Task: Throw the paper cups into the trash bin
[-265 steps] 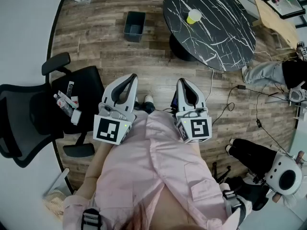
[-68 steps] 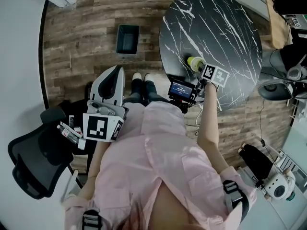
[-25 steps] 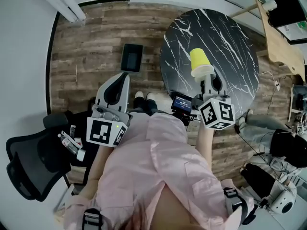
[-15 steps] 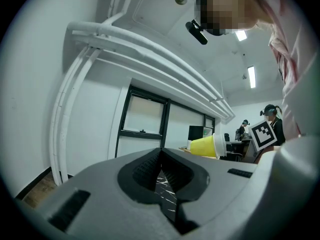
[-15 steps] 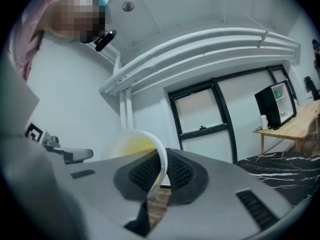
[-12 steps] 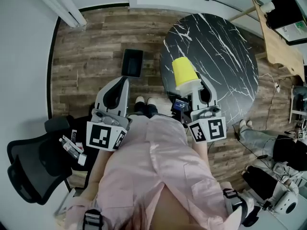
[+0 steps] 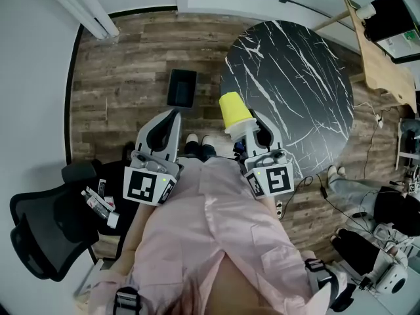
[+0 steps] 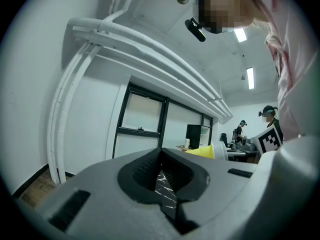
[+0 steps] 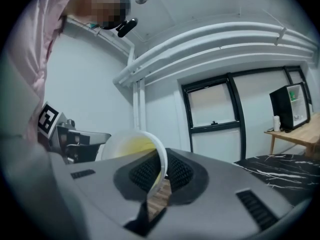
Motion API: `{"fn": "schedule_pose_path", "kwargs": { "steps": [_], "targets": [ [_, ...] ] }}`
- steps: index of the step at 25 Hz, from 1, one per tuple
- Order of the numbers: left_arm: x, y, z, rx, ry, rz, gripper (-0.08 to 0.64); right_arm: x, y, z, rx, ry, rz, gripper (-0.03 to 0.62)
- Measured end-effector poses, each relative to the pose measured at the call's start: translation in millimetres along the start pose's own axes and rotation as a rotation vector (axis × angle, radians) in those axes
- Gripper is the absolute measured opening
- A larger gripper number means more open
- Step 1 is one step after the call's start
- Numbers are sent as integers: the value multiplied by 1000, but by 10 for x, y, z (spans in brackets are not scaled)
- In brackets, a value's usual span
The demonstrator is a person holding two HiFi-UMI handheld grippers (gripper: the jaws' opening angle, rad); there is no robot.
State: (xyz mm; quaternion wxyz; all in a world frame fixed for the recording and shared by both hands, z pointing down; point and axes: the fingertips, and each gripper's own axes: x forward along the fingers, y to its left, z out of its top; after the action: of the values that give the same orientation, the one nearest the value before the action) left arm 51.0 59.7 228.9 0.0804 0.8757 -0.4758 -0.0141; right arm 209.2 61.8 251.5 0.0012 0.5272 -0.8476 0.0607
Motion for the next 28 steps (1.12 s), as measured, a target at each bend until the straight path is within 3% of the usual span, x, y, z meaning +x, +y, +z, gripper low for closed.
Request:
{"fn": "schedule_pose_path", "kwargs": {
  "steps": [11,28],
  "targets": [
    [28,3,-134,-22,36,0,15,69,97,-91,34,23,36,41],
    [39,30,-192,-56,56,19,15,49,16,-125,49,57,17,41]
  ]
}}
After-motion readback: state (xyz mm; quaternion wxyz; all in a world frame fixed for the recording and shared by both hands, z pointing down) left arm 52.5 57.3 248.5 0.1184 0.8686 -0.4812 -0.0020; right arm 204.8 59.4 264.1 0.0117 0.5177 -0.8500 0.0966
